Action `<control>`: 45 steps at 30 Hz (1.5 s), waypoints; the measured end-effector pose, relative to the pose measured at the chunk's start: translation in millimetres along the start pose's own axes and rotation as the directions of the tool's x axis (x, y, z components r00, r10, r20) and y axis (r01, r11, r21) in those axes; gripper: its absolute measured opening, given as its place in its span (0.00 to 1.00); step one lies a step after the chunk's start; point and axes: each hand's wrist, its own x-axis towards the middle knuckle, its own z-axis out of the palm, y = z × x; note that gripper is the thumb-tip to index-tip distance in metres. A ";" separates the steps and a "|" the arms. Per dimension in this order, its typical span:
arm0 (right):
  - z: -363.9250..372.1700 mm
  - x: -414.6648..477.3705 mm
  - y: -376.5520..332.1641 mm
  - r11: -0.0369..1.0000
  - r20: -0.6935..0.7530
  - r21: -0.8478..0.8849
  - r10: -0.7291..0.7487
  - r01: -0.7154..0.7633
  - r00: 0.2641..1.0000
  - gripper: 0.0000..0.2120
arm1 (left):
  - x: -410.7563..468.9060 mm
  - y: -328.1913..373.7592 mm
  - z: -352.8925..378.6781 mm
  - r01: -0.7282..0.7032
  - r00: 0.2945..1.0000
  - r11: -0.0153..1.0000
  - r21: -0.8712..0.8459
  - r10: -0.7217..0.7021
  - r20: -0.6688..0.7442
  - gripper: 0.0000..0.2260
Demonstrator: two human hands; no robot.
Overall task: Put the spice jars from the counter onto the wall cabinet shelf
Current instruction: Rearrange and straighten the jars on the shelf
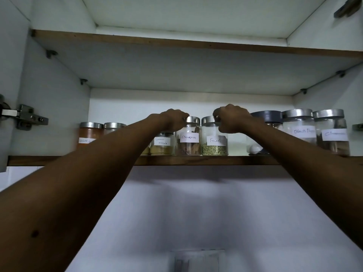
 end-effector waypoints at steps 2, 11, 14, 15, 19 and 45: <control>5.2 5.2 -3.5 1.000 -0.005 -0.030 0.004 -0.004 1.000 0.13 | 8.1 -4.1 3.6 -0.002 1.000 1.000 0.007 0.002 0.010 0.13; 33.6 33.0 -14.6 0.987 -0.019 -0.162 -0.012 0.008 1.000 0.19 | 39.6 -17.5 16.8 0.060 0.997 0.997 0.048 -0.063 0.052 0.16; 40.6 43.3 -18.1 0.988 0.041 -0.155 -0.003 0.010 0.999 0.20 | 46.5 -23.4 24.0 0.071 0.994 0.995 0.072 -0.077 0.081 0.16; 43.9 47.6 -18.6 0.989 0.059 -0.147 0.002 0.006 0.998 0.19 | 49.6 -26.5 27.5 0.083 0.993 0.992 0.100 -0.090 0.073 0.17; 51.0 60.8 -15.4 0.994 0.125 -0.110 0.027 -0.014 0.992 0.18 | 55.3 -34.4 34.0 0.171 0.983 0.952 0.253 -0.182 0.020 0.19; 89.5 67.3 4.7 0.947 0.283 0.300 0.031 -0.119 0.959 0.08 | 67.5 -46.0 69.2 0.087 0.994 0.973 0.215 -0.100 0.051 0.25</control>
